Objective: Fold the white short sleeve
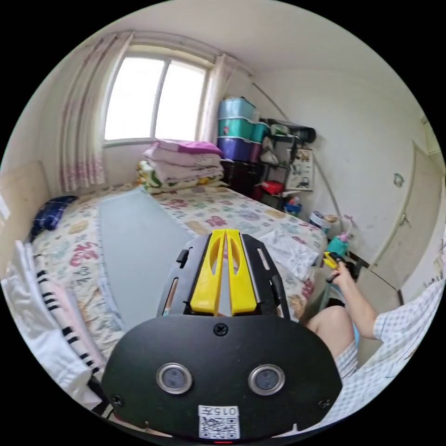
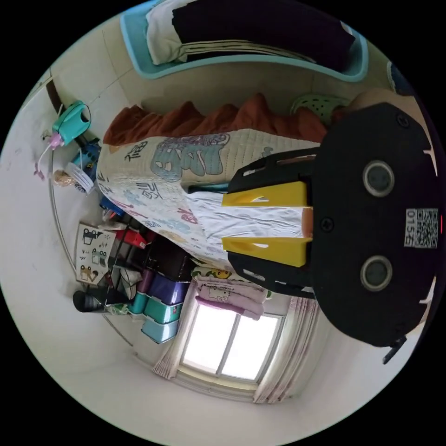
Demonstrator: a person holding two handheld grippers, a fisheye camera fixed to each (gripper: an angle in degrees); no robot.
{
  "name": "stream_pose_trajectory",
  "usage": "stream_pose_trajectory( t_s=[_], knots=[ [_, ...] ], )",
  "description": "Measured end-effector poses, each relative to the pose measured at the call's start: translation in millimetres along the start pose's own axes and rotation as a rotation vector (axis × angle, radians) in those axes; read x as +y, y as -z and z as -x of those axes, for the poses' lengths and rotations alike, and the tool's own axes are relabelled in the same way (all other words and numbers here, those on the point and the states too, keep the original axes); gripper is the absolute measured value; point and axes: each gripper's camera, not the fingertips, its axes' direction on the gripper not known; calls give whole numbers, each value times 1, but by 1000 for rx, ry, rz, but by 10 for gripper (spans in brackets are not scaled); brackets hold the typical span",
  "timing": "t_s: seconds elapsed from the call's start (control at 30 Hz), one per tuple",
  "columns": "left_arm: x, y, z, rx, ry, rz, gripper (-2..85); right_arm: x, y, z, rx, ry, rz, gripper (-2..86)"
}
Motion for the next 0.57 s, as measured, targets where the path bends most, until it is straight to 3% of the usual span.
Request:
stream_pose_trajectory(
  t_s=[0.1,0.17,0.23,0.37,0.47,0.57],
  knots=[
    [-25,-140,-55,185,-52,191,-2,4,-2,57,-107,400,87,66],
    [-33,-237,-86,239,-53,310,-2,30,-8,111,-80,734,224,83],
    [-35,-298,-101,286,-35,376,-2,43,-14,144,-146,919,414,97],
    [-41,-417,-114,450,119,533,-3,69,-15,167,-30,1065,725,107],
    [-44,-478,-124,505,211,566,-4,76,15,176,-7,1125,730,103],
    [-59,-522,-130,434,235,548,-2,81,27,182,72,1160,781,105]
  ],
)
